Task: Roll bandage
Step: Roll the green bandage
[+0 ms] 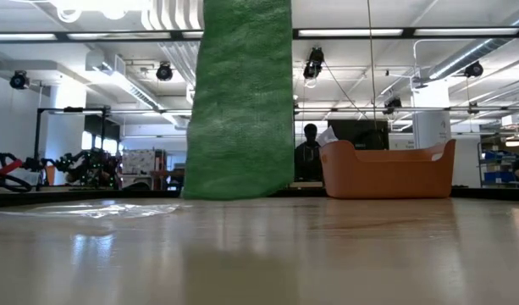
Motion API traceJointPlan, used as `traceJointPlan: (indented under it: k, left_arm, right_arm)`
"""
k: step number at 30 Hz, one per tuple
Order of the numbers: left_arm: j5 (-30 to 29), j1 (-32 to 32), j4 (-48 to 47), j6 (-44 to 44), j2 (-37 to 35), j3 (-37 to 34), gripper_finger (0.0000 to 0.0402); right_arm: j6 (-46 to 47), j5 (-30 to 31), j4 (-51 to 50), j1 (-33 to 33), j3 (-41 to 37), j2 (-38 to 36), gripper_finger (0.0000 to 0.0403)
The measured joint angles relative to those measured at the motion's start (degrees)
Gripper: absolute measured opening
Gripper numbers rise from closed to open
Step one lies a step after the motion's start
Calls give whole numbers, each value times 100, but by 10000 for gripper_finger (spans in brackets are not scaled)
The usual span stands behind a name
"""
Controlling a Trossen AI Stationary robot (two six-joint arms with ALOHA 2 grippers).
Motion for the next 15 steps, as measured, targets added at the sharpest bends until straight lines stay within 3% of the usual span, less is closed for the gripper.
traceJointPlan:
  k: [8, 15]
  left_arm:
    - [72, -421, 92, -101, -99, 0, 0]
    - [532, -674, 433, -103, -101, -2, 0]
  right_arm:
    - [-687, 278, -68, 2, 0, 0, 3]
    - [-1260, 283, -76, 0, 0, 0, 3]
